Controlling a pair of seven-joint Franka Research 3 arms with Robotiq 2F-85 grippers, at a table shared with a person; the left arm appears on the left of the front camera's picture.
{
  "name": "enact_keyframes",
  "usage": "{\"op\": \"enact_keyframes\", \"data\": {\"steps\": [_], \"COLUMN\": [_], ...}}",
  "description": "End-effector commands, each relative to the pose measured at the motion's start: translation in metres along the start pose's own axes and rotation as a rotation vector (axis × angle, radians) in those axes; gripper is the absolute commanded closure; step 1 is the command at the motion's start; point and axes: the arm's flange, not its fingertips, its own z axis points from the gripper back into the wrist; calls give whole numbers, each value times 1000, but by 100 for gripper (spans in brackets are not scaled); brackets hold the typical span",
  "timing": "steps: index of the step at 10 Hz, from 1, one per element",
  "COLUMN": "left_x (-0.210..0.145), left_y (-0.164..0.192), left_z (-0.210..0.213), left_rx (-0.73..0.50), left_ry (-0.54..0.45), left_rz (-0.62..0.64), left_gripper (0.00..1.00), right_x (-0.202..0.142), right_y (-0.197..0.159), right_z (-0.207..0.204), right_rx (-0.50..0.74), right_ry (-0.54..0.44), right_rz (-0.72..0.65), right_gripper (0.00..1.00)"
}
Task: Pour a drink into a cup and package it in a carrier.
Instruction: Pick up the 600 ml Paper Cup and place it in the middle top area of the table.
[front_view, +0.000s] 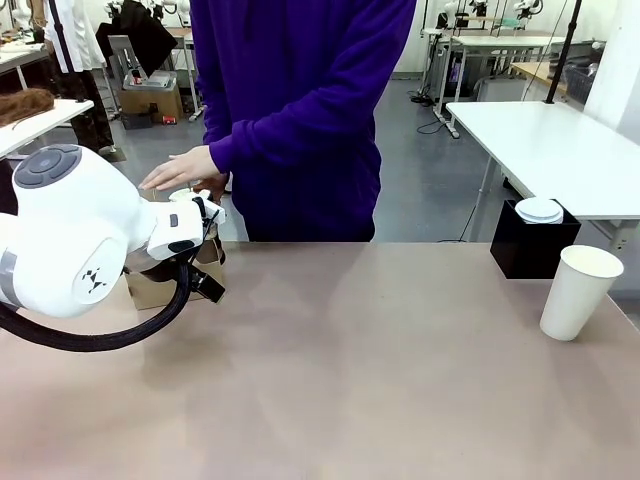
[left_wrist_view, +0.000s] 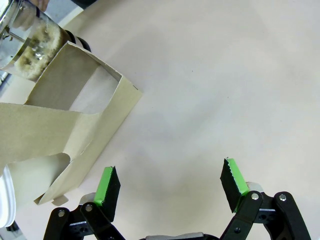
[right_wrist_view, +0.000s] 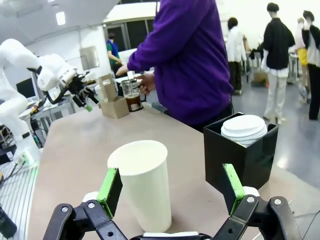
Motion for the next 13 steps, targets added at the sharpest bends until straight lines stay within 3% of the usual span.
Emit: {"op": "enact_keyframes", "data": {"steps": [1, 8, 13], "left_x": [0, 0, 0], "left_y": [0, 0, 0], "left_z": [0, 0, 0], "left_rx": [-1, -1, -1], "left_ry": [0, 0, 0], "left_rz": [2, 2, 2], "left_gripper": [0, 0, 0], "right_x": [-26, -90, -107], "right_y": [-9, 13, 17], "right_z": [-9, -63, -90], "right_rx": [9, 55, 30], "right_ry": [-14, 55, 56], "right_rz": [63, 109, 80], "right_gripper": [0, 0, 0]}}
